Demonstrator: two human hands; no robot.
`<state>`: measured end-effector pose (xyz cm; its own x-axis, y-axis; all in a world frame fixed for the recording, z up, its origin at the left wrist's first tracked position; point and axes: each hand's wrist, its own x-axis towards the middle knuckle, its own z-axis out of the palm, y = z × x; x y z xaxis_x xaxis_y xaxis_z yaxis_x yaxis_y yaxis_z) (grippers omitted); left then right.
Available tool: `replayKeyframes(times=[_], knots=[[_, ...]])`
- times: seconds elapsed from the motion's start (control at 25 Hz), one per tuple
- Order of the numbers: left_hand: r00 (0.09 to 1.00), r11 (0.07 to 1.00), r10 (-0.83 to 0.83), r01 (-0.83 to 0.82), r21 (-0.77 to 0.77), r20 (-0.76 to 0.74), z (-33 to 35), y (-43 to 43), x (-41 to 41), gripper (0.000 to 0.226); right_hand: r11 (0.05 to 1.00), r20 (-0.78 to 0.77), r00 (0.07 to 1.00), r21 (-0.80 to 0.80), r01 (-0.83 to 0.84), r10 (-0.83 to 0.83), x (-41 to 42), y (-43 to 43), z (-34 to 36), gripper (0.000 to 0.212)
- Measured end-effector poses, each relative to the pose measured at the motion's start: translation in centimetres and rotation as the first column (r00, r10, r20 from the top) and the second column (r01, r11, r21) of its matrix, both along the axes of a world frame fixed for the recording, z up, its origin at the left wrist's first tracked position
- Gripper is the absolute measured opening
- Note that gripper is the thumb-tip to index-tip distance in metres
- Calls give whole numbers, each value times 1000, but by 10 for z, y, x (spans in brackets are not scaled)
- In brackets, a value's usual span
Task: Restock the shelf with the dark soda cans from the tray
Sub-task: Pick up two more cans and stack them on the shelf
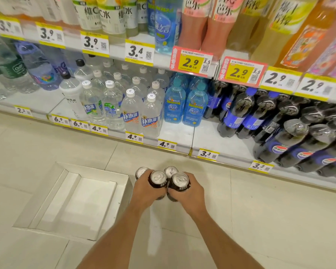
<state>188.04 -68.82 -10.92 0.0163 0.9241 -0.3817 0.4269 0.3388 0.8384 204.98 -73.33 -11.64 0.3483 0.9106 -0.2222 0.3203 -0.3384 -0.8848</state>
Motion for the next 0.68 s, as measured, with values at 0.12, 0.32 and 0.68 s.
replayKeyframes(times=[0.12,0.32,0.68], knots=[[996,996,-45,39,80,79,89,9,7,52,998,-55,998,70,-5,8,10,8,85,52],[962,977,-185,157,146,203,292,14,25,51,987,-57,996,152,-61,71,41,4,293,56],[893,892,-382,289,347,238,732,20,102,60,946,71,996,315,-78,58,126,-19,747,57]])
